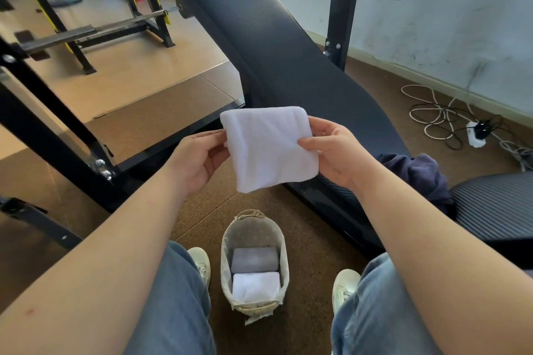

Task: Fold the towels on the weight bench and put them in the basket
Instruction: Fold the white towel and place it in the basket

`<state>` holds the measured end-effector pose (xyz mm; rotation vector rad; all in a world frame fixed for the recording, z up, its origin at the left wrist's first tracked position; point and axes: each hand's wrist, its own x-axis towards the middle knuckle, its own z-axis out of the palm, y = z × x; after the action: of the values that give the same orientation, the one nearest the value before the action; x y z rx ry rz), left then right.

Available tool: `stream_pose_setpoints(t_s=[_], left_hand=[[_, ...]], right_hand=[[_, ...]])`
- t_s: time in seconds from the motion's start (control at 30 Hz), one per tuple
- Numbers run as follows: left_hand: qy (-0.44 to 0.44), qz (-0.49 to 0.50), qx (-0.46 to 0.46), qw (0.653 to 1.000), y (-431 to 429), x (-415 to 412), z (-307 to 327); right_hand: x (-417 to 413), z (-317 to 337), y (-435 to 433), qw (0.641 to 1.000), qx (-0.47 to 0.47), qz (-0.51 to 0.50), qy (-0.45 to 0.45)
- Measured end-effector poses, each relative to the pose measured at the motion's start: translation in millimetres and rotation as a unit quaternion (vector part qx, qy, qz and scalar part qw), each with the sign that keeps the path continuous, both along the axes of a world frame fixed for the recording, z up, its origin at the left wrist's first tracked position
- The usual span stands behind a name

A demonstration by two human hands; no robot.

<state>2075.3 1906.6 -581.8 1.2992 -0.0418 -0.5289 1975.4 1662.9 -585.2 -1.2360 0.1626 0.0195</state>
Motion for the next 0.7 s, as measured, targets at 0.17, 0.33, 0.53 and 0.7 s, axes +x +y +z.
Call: stream_pose_setpoints(t_s=[0.17,0.33,0.53,0.7], left_hand=[[-0.01,-0.001,0.018,1.0,-5,-2,-2],[-0.048,-0.001,0.038,0.998,-11,-5,-5],[-0.277,-0.007,0.189,0.942,-7,-6,-14],[-0.289,-0.03,0.212,0.933,-13,-12,-13]], right_hand=[[4,-6,6,0.999,-0.013,-0.048,0.015],[5,-9,16,0.995,-0.041,-0.089,-0.013],[6,-8,22,0.992,-0.094,-0.086,0.001],[2,-5,30,0.955,-0.295,-0.035,-0.012]])
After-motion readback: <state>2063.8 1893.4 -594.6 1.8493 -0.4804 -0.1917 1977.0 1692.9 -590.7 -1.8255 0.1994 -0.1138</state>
